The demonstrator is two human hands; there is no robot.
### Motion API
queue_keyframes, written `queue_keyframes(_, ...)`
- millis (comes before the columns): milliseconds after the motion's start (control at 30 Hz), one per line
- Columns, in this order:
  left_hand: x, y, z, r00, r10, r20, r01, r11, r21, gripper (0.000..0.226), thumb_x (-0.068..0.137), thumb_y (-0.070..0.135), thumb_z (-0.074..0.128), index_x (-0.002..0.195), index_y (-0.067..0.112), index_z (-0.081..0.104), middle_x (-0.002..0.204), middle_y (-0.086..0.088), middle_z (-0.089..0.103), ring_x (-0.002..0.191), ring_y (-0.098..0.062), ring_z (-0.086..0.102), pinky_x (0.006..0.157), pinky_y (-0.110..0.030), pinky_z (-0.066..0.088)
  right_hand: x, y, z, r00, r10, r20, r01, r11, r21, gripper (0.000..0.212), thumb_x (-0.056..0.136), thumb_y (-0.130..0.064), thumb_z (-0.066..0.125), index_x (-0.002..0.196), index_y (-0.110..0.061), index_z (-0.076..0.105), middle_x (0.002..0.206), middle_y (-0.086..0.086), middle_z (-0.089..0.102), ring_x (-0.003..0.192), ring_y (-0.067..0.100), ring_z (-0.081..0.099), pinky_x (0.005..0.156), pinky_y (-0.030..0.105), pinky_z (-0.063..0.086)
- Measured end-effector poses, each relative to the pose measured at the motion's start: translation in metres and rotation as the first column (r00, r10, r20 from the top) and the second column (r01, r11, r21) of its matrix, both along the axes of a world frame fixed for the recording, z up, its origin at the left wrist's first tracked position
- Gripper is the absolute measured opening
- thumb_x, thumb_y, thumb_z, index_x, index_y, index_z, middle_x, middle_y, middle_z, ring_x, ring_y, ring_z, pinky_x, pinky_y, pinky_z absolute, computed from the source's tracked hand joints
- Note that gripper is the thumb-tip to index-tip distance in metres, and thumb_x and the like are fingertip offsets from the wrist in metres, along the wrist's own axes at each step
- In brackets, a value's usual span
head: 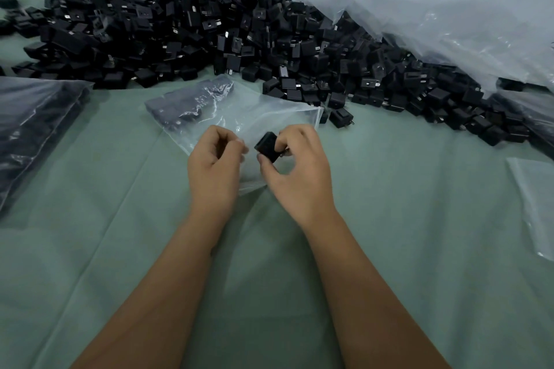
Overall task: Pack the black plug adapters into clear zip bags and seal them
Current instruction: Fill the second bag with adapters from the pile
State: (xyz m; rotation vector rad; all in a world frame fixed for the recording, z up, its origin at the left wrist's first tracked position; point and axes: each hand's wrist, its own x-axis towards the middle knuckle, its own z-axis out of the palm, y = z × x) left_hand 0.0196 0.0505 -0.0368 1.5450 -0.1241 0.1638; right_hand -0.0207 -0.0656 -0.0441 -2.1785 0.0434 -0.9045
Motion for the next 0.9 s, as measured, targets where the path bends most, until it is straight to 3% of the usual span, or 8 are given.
queue_keyframes(200, -0.003, -0.001, 0.0, 0.997, 0.031, 0.076, -0.028, 0.999, -0.032, 0.018, 0.084, 0.009, 0.056, 0.071, 0.021, 0.053, 0.071, 0.0, 0.062, 0.066, -0.008, 0.056, 0.065, -0.02, 0.048, -0.001, -0.003, 0.002, 0.99, 0.009, -0.141, -0.013, 1.0, -0.021, 0.037, 0.077, -0.02, 0.073, 0.108, -0.029, 0.054, 0.105, -0.016, 0.056, 0.092, 0.003, 0.056, 0.08, 0.029, 0.052)
queue_keyframes(300, -0.003, 0.0, 0.001, 0.996, 0.033, 0.088, -0.03, 0.999, -0.035, 0.018, 0.084, 0.01, 0.056, 0.07, 0.022, 0.054, 0.071, -0.001, 0.062, 0.067, -0.01, 0.055, 0.065, -0.021, 0.047, -0.001, -0.002, 0.003, 0.975, 0.003, -0.223, -0.007, 1.0, -0.016, 0.04, 0.081, -0.03, 0.071, 0.116, -0.031, 0.052, 0.108, -0.016, 0.061, 0.099, 0.004, 0.058, 0.083, 0.026, 0.049)
queue_keyframes(400, -0.004, 0.0, 0.001, 0.996, 0.02, 0.092, -0.018, 1.0, -0.023, 0.021, 0.084, 0.011, 0.056, 0.069, 0.025, 0.054, 0.071, -0.002, 0.061, 0.066, -0.011, 0.055, 0.064, -0.02, 0.047, -0.002, -0.003, 0.003, 0.958, 0.032, -0.287, -0.032, 0.999, 0.003, 0.028, 0.087, -0.039, 0.058, 0.113, -0.032, 0.051, 0.101, -0.011, 0.063, 0.094, 0.006, 0.058, 0.079, 0.028, 0.048)
queue_keyframes(500, -0.005, -0.002, 0.0, 0.996, -0.034, 0.082, 0.034, 0.999, 0.006, 0.015, 0.083, 0.01, 0.056, 0.071, 0.018, 0.054, 0.067, 0.001, 0.059, 0.066, -0.012, 0.053, 0.063, -0.019, 0.045, 0.001, -0.005, 0.003, 0.945, 0.072, -0.32, -0.084, 0.996, -0.023, 0.013, 0.092, -0.03, 0.053, 0.097, -0.021, 0.06, 0.09, -0.003, 0.062, 0.089, 0.014, 0.054, 0.077, 0.038, 0.047)
queue_keyframes(633, -0.005, -0.003, -0.001, 0.993, -0.095, 0.066, 0.092, 0.995, 0.045, 0.01, 0.081, 0.013, 0.057, 0.072, 0.011, 0.054, 0.066, -0.004, 0.058, 0.065, -0.012, 0.052, 0.061, -0.019, 0.045, 0.007, -0.007, -0.001, 0.939, -0.029, -0.343, -0.012, 0.993, -0.117, 0.03, 0.098, -0.026, 0.049, 0.082, -0.009, 0.068, 0.089, 0.001, 0.057, 0.092, 0.018, 0.043, 0.079, 0.031, 0.039)
queue_keyframes(800, -0.005, -0.002, -0.002, 0.996, -0.077, 0.052, 0.073, 0.995, 0.069, 0.017, 0.087, 0.01, 0.058, 0.072, 0.017, 0.056, 0.071, -0.002, 0.064, 0.069, -0.015, 0.053, 0.064, -0.022, 0.044, 0.005, -0.012, 0.003, 0.953, -0.141, -0.267, 0.143, 0.99, -0.012, 0.022, 0.099, -0.022, 0.047, 0.097, -0.012, 0.066, 0.093, 0.001, 0.059, 0.094, 0.021, 0.051, 0.079, 0.031, 0.042)
queue_keyframes(900, -0.005, -0.001, -0.001, 0.996, -0.066, 0.06, 0.062, 0.996, 0.07, 0.013, 0.084, 0.013, 0.057, 0.072, 0.018, 0.055, 0.073, -0.006, 0.063, 0.068, -0.014, 0.053, 0.064, -0.023, 0.044, -0.001, -0.014, 0.009, 0.979, 0.042, -0.197, -0.031, 0.998, 0.06, 0.016, 0.085, -0.014, 0.059, 0.097, -0.021, 0.067, 0.101, -0.009, 0.057, 0.099, 0.014, 0.054, 0.082, 0.028, 0.046)
